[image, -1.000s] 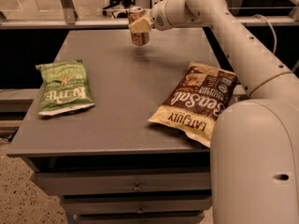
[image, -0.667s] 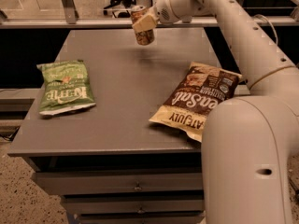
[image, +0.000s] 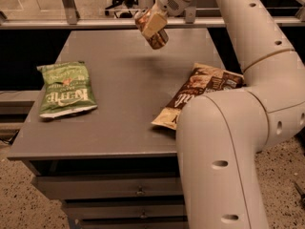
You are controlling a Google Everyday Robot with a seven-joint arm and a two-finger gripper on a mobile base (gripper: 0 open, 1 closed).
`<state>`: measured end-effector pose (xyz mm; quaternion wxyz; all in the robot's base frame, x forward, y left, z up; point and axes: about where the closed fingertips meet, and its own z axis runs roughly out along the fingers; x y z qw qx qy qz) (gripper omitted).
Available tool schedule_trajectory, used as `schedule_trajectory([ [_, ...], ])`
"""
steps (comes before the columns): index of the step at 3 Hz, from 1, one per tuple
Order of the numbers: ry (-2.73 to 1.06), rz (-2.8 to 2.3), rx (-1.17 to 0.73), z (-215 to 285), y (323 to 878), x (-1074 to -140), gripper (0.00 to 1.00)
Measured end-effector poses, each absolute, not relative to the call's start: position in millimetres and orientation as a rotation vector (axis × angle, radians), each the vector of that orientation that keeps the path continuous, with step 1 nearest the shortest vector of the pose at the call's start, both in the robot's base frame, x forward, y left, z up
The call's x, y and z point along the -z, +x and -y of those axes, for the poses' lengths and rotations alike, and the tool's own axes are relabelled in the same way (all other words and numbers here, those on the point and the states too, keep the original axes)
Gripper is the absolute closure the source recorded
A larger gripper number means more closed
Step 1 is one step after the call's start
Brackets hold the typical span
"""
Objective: Knock orange can over
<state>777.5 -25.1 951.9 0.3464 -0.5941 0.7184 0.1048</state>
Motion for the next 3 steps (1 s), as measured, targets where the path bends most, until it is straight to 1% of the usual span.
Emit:
schedule_trajectory([
  [1,-1.826,-1.973,-0.216,33,742,-917,1.0],
  [2,-1.942,-2.016,-0.147,39,736,-902,1.0],
  [3,-1.988,-2.018,-0.148,31,734,-890,0.82],
])
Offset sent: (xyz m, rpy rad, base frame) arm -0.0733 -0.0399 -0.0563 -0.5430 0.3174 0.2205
